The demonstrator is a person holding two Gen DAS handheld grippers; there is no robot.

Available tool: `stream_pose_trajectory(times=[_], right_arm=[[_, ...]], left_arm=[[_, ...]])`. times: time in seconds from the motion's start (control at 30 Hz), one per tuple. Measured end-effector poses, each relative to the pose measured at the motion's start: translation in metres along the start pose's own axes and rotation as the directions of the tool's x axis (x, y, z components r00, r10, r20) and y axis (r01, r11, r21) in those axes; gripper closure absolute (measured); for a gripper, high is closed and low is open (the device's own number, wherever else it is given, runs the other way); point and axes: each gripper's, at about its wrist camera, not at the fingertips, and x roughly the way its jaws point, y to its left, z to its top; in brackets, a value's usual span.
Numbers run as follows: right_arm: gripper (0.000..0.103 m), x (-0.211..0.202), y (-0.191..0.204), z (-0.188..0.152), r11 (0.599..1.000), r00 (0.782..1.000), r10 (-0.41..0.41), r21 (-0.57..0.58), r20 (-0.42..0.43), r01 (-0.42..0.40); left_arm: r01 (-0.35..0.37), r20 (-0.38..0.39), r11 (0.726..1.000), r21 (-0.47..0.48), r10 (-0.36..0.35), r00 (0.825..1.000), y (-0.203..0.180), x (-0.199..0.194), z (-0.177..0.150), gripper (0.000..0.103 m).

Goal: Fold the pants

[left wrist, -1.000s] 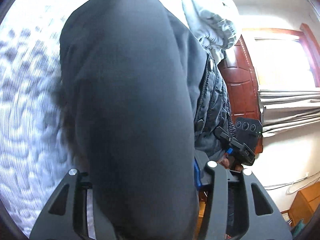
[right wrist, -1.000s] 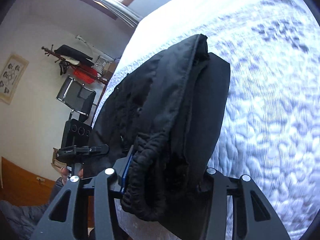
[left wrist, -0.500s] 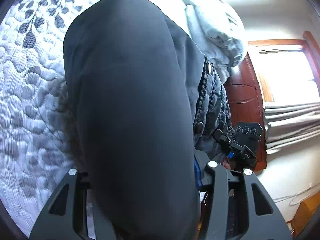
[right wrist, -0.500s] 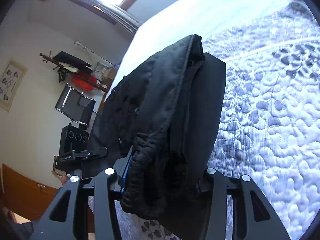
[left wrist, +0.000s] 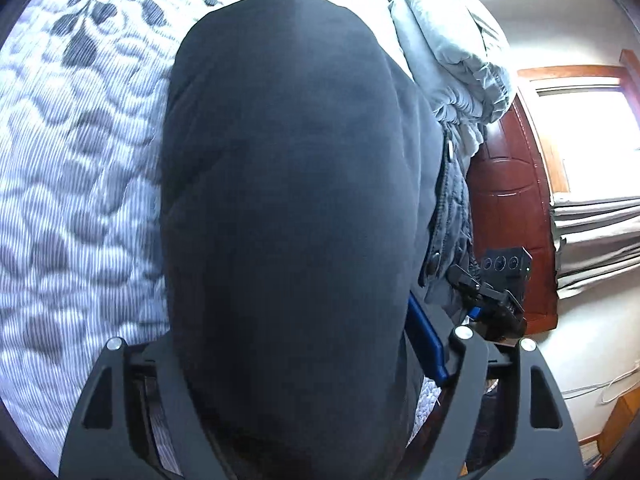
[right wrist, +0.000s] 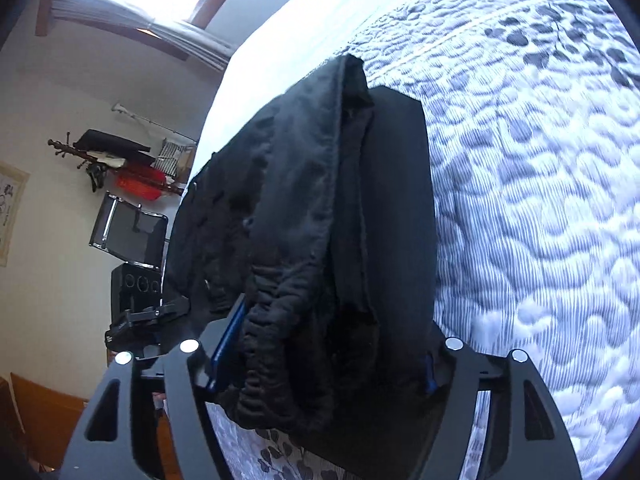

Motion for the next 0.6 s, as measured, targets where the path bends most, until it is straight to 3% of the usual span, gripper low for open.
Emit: stream_pose_trajectory(times=[0.2, 0.4, 0.43, 0.6], right_arm=[[0.03, 0.0, 0.003, -0.01, 1.0, 1.0, -0.008, -0.022, -0.019, 0.007], [0.021, -0.006, -0.002, -0.013, 0.999, 1.0, -0.027, -0.029, -0.007, 0.027], [0.02, -0.01, -0.004, -0.014, 0.999, 0.999, -0.036, -0.028, -0.001, 0.036], [0.016, -0.048, -0.016, -0.023, 0.998, 0.996, -0.066, 0.0, 0.054, 0.066]], left_arm=[[-0.002, -0.02, 1.0, 0.017, 0.002, 1.0, -0.009, 0.004, -0.014, 0.025], [0.012, -0.008, 0.999, -0.039, -0.013, 1.0, 0.003, -0.002, -0.008, 0.02], [-0.001, -0.001, 0.999, -0.043, 0.001, 1.0, 0.004, -0.007, -0.009, 0.013], [-0.102, 0.051, 0.994, -0.028, 0.104, 0.993, 0.004, -0.041, -0.019, 0.012]])
